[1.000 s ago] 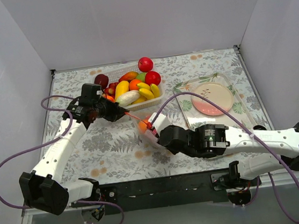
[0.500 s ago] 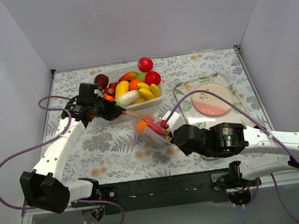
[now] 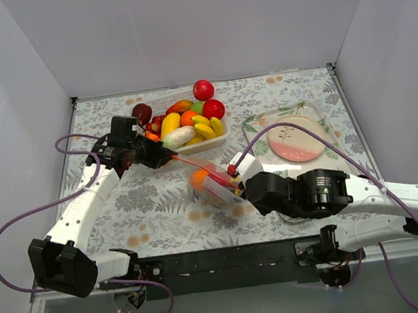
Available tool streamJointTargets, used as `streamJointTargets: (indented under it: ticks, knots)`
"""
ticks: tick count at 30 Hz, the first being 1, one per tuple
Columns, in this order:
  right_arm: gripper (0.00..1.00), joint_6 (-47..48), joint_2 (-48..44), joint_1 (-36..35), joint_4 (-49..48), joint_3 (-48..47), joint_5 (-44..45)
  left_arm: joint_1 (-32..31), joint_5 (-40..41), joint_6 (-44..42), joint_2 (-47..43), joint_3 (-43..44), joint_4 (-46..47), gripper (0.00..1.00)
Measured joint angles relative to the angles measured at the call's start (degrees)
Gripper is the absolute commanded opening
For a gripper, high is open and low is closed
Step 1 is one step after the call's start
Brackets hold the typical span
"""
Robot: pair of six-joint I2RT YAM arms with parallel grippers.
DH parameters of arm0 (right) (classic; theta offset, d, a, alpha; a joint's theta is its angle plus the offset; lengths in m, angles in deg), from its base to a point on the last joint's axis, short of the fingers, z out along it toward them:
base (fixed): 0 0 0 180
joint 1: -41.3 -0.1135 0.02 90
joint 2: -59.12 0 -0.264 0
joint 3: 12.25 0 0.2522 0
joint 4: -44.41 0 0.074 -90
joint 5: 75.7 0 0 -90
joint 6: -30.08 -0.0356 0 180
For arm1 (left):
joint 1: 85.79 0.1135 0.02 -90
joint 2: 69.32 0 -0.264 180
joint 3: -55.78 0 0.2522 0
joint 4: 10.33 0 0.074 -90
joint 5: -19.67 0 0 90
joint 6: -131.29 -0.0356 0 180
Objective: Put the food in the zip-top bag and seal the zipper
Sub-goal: Zip the zipper food storage bag at the center of the board, then place the zipper food storage bag at the center of the board.
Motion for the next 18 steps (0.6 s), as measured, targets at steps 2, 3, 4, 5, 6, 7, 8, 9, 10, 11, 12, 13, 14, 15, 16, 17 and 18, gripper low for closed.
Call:
streamJointTargets:
  ticks: [2, 3, 4, 5, 6, 7, 8, 9, 10, 11, 12, 13, 14, 15, 16, 17, 18]
  knots:
    - [0.01, 0.00, -0.07, 0.00, 0.02, -0.24, -0.13, 0.00, -0.07, 0.02, 0.00, -0.15, 0.37, 0.00]
    - [0.01, 0.00, -0.07, 0.00, -0.02, -0.26, -0.15, 0.00, -0.07, 0.02, 0.00, -0.24, 0.50, 0.00]
    - [0.01, 0.02, -0.07, 0.00, -0.04, -0.26, -0.26, 0.00, -0.09, 0.02, 0.00, -0.39, 0.66, 0.00]
    - [0.01, 0.04, 0.00, 0.00, -0.09, -0.24, -0.39, 0.00, -0.09, 0.02, 0.00, -0.48, 0.74, 0.00]
    - [0.01, 0.09, 0.17, 0.00, -0.22, -0.24, -0.59, 0.00, -0.04, 0.02, 0.00, -0.55, 0.83, 0.00]
    - [0.01, 0.20, 0.48, 0.00, -0.37, -0.24, -0.94, 0.00, 0.02, 0.02, 0.00, -0.59, 0.87, 0.00]
    - [0.01, 0.28, 0.87, 0.00, -0.52, -0.24, -1.40, 0.02, 0.11, 0.02, 0.00, -0.61, 1.07, 0.02]
    - [0.01, 0.42, 1.36, 0.00, -0.81, -0.24, -1.88, 0.09, 0.26, 0.02, 0.00, -0.63, 1.33, 0.09]
    - [0.01, 0.50, 1.81, 0.00, -1.18, -0.22, -2.25, 0.17, 0.50, 0.02, 0.00, -0.66, 1.57, 0.21]
    - [0.01, 0.70, 2.49, 0.00, -2.12, -0.07, -3.34, 0.33, 0.98, 0.09, 0.00, -0.66, 1.70, 0.37]
    - [0.01, 0.92, 3.06, -0.04, -2.97, 0.26, -4.46, 0.50, 1.64, 0.04, -0.11, -0.68, 1.97, 0.71]
    - [0.01, 1.16, 3.69, -0.09, -3.67, 0.55, -5.64, 0.79, 2.58, 0.00, -0.26, -0.72, 2.23, 0.82]
    - [0.01, 1.31, 4.24, -0.17, -4.61, 0.87, -6.62, 0.94, 3.15, -0.68, -0.55, -0.85, 2.43, 0.91]
    - [0.04, 1.42, 4.94, -0.24, -5.86, 1.29, -7.87, 1.09, 4.15, -0.87, -1.25, -1.27, 2.91, 0.98]
    - [0.09, 1.55, 5.90, -0.26, -7.21, 1.60, -9.16, 1.18, 5.40, -1.84, -2.47, -1.97, 3.08, 0.98]
    - [0.16, 1.66, 7.10, -0.26, -9.05, 1.86, -10.51, 1.29, 6.64, -2.84, -4.11, -2.95, 3.32, 0.98]
    - [0.22, 1.73, 8.63, -0.26, -10.91, 1.99, -11.78, 1.40, 8.00, -4.33, -6.51, -4.04, 3.19, 0.98]
